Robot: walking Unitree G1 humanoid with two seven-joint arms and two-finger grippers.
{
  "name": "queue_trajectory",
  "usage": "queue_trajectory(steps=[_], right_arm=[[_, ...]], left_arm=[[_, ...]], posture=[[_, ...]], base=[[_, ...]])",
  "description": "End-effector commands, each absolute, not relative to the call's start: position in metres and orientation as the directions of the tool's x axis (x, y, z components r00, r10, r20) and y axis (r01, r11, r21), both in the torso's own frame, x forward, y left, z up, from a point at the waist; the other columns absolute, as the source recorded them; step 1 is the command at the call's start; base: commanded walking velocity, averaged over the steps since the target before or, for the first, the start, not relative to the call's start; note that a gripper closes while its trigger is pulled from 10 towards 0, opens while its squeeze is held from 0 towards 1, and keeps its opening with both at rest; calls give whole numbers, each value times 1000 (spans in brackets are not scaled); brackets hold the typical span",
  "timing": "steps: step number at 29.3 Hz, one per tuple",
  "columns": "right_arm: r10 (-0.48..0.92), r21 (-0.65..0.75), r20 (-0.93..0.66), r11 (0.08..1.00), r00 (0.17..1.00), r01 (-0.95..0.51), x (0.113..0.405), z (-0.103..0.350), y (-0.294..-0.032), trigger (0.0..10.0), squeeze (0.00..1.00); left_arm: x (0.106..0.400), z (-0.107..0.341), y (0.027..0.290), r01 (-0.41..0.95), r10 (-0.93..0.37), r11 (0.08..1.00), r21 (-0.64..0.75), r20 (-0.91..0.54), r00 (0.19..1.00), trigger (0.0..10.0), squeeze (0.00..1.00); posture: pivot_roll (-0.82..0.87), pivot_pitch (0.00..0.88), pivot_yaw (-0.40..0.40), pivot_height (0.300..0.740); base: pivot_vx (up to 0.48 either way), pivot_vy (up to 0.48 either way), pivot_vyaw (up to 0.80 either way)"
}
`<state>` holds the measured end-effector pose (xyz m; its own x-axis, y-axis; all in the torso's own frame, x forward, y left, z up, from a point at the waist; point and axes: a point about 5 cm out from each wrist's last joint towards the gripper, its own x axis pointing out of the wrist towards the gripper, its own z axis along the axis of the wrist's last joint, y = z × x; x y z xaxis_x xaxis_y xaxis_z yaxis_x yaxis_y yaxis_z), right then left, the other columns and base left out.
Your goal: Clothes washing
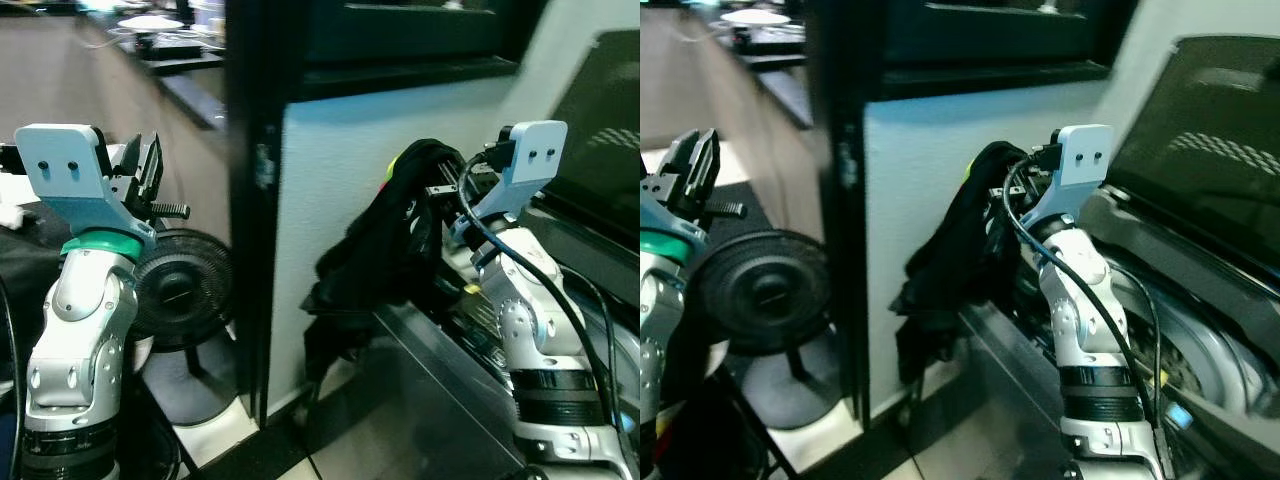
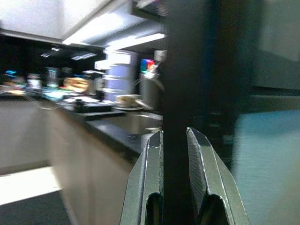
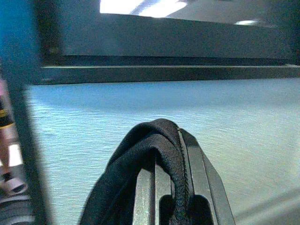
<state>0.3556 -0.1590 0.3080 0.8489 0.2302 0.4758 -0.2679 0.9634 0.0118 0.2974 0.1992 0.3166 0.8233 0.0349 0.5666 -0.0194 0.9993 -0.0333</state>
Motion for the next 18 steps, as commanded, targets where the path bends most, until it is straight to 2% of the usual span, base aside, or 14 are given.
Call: queue_trajectory(steps=[1,7,11,16,18], right_arm=[[210,17,510,967,834,-254,353,317,-162,10000,0],[208,24,516,966,831,-257,354,321,-158,10000,0],[212,24,513,965,832,-261,356,320,-154,10000,0],[213,21,511,965,833,-260,356,320,-152,10000,0],[211,20,511,966,833,-257,357,321,-152,10000,0]], left_arm=[[299,311,197,-8,23,1000,-30,527,850,10000,0],[305,292,203,-80,60,996,31,410,910,10000,0],[309,273,208,-153,141,988,30,255,957,10000,0],[308,277,209,-176,161,984,38,261,952,10000,0],[309,279,206,-124,109,992,36,273,956,10000,0]], posture=[[43,41,-40,740],[43,45,-37,740],[49,47,-42,740],[49,46,-43,740],[49,46,-43,740]], base=[[0,0,-800],[0,0,-800],[0,0,-800],[0,0,-800],[0,0,-800]])
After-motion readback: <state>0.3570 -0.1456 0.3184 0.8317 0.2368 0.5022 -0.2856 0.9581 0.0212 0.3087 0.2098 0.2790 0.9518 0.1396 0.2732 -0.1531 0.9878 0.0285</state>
